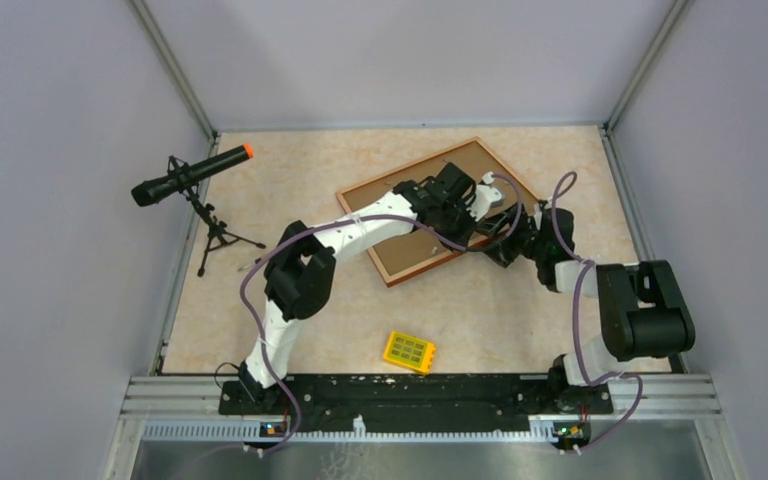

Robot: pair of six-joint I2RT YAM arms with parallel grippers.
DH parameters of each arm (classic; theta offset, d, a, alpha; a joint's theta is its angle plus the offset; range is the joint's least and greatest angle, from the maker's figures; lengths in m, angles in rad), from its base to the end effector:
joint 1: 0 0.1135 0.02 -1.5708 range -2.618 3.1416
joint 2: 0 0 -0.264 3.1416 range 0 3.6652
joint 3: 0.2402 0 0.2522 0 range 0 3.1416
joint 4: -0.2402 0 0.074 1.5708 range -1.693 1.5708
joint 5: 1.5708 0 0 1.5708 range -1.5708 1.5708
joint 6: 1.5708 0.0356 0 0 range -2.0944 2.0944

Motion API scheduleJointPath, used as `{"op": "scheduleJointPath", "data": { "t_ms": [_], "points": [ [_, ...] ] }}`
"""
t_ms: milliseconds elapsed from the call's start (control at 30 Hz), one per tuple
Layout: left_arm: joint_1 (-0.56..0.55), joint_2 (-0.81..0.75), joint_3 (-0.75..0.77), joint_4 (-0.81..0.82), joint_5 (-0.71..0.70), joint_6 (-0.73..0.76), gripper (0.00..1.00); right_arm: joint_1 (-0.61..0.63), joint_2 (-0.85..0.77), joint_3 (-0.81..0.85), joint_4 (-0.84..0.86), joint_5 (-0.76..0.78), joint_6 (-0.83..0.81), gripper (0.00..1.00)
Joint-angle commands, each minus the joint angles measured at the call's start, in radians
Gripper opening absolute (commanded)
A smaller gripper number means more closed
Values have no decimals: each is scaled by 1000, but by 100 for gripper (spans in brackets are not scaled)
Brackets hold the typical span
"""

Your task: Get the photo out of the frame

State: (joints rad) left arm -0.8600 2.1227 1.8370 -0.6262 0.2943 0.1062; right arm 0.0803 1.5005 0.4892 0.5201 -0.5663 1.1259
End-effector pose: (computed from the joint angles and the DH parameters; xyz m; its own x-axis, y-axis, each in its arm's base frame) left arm 0.3031 -0.3679 0.2414 -0.4238 0.6477 -0.6331 0.8911 0.4235 -0.1632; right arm 0.2716 0.0410 0.1520 -0.6891 0.7088 -0.1510 0.1923 0.3798 0.9048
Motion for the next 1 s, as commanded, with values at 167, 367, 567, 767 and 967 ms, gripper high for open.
{"op": "scheduleJointPath", "data": {
  "t_ms": [167,367,567,767,967],
  "points": [
    [-39,49,131,83,120,-36,0,76,72,76,122,89,88,63],
    [-43,58,144,77,140,-50,0,78,103,85,159,86,106,44],
    [-43,7,89,90,156,-46,0,52,95,104,146,70,98,22],
    [-44,-54,10,120,168,-53,0,21,69,104,144,63,86,41],
    [-43,-51,29,134,220,-79,0,26,84,112,215,26,127,50]
  ]
}}
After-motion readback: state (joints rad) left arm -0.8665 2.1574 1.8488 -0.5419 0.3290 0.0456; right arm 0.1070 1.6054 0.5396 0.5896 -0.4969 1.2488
